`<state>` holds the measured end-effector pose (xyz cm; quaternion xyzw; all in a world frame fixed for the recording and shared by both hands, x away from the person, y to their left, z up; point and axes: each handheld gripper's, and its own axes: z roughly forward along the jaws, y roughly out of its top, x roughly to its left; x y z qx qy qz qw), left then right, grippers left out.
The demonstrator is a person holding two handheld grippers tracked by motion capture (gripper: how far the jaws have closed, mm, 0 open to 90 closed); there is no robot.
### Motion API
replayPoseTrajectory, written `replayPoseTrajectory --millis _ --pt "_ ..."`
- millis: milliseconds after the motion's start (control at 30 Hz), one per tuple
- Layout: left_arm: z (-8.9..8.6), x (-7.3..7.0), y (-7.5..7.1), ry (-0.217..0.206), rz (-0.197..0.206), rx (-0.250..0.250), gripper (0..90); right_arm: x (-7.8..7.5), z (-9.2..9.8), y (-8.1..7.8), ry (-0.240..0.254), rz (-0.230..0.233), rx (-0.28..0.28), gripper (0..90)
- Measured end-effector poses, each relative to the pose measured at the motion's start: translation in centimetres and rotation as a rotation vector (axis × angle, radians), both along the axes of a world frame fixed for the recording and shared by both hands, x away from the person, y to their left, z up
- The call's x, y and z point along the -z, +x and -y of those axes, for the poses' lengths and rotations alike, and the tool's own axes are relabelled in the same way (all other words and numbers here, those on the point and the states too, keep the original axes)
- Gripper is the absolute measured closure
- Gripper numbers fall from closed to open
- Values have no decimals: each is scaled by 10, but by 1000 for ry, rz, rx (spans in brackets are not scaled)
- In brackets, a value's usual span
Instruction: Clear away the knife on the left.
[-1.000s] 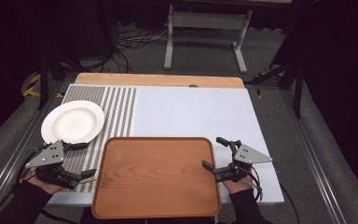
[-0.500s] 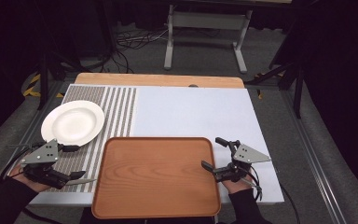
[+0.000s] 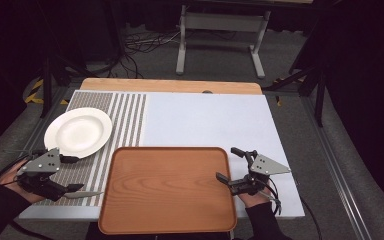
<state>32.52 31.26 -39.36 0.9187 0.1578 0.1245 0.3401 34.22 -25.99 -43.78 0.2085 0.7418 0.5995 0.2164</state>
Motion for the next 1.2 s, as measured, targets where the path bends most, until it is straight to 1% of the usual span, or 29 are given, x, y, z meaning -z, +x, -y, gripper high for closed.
replayPoseTrajectory --millis 67,200,233,267,333,367,467,500,600,667,700,800,833,867,900,933,1000,1067,1100,1133,1200 --pt "-1 0 0 12 -8 2 210 0 0 0 -5 4 0 20" --pt "-4 1 2 61 -32 17 213 -1 2 0 -4 8 4 20" --pt "-4 1 2 61 -32 17 216 -1 2 0 -3 7 3 20" --pt "-6 2 3 85 -48 22 219 -1 2 0 -7 8 2 20" --pt "-7 2 5 105 -71 26 218 -1 1 0 -7 8 -4 20" --pt "-7 2 5 105 -71 26 218 -1 1 0 -7 8 -4 20" --pt "-10 3 7 149 -94 35 218 -1 2 0 -13 14 -4 20" --pt "-10 3 7 149 -94 35 221 -1 2 0 -13 14 -4 20" --pt "-12 4 8 206 -113 54 231 -2 3 0 -11 16 -4 20" --pt "-13 6 8 232 -119 63 242 -2 3 0 -10 18 -5 20" --pt "-14 7 8 238 -124 67 247 -2 3 0 -12 18 -5 20" --pt "-17 11 11 275 -146 83 267 -2 3 0 -13 19 -8 20" --pt "-17 11 11 275 -146 83 267 -2 3 0 -13 19 -8 20" --pt "-19 13 13 304 -158 88 269 -2 2 0 -11 18 -8 20" --pt "-19 13 13 304 -158 88 270 -2 2 0 -11 19 -8 20" --pt "-20 16 14 327 -167 99 275 -2 2 0 -11 19 -9 20" --pt "-21 18 15 350 -177 105 284 -2 2 0 -10 20 -9 20" --pt "-22 20 15 370 -181 112 295 -2 2 0 -11 19 -9 20" --pt "-22 20 15 370 -181 112 298 -2 2 0 -10 18 -9 20" --pt "-22 21 16 380 -184 112 298 -2 2 0 -10 18 -9 20" --pt "-23 23 16 413 -196 120 323 -2 2 0 -12 19 -10 20"
